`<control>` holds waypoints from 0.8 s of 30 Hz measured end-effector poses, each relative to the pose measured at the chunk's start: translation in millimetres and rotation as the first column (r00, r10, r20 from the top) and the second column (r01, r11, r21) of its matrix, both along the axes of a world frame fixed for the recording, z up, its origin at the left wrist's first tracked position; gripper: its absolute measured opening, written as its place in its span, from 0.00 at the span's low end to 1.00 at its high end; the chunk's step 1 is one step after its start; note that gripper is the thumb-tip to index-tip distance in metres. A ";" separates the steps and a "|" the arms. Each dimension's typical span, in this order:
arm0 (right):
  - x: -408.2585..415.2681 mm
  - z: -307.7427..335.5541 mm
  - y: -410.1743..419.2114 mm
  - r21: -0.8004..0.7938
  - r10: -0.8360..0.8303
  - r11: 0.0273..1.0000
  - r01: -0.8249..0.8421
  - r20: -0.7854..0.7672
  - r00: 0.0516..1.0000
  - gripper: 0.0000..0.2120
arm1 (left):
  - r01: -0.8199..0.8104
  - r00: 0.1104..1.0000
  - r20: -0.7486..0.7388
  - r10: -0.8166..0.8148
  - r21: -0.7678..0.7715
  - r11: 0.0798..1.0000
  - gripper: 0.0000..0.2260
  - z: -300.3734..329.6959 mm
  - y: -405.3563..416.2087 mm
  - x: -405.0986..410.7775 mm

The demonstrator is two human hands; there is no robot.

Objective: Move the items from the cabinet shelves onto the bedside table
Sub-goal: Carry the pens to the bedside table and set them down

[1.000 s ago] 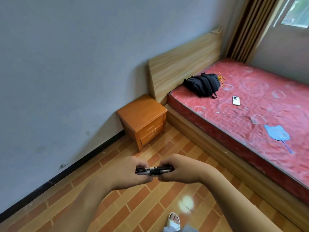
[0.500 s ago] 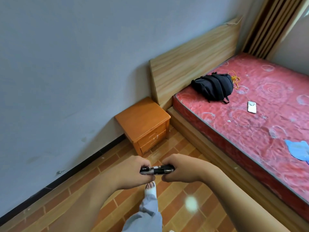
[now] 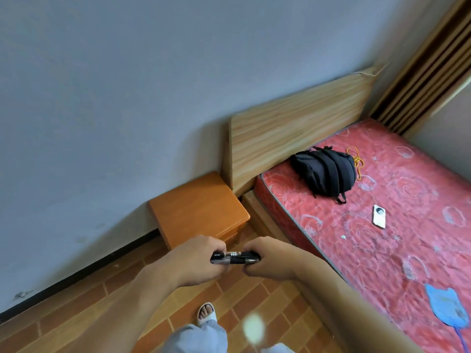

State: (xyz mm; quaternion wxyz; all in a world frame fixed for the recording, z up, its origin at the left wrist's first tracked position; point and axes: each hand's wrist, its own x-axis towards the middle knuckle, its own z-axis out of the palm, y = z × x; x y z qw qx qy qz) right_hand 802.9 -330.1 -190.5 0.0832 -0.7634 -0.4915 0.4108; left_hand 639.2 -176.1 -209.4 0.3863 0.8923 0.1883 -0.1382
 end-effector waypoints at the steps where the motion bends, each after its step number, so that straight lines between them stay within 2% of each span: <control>1: 9.9 -1.3 14.8 0.006 0.003 1.000 -0.003 0.009 1.000 0.06 | -0.008 1.000 0.008 0.008 0.039 0.999 0.09 -2.4 12.8 9.4; 6: 52.9 -13.0 77.1 -0.031 0.025 0.999 -0.024 0.007 1.000 0.05 | -0.048 0.999 -0.015 0.049 0.085 0.995 0.09 -11.5 63.7 44.5; 11: 94.5 -27.3 138.7 -0.046 0.114 0.992 -0.115 -0.010 0.993 0.05 | -0.125 0.991 -0.051 0.127 0.054 0.991 0.10 -23.7 109.1 76.8; 18: 162.7 -61.2 204.0 -0.064 0.228 0.970 -0.233 -0.080 0.970 0.05 | -0.182 0.975 -0.109 0.194 0.111 0.977 0.13 -46.0 153.1 134.5; 24: 236.3 -91.5 242.8 -0.059 0.261 0.961 -0.270 -0.122 0.958 0.05 | -0.209 0.959 -0.167 0.229 0.129 0.969 0.10 -66.4 180.6 200.0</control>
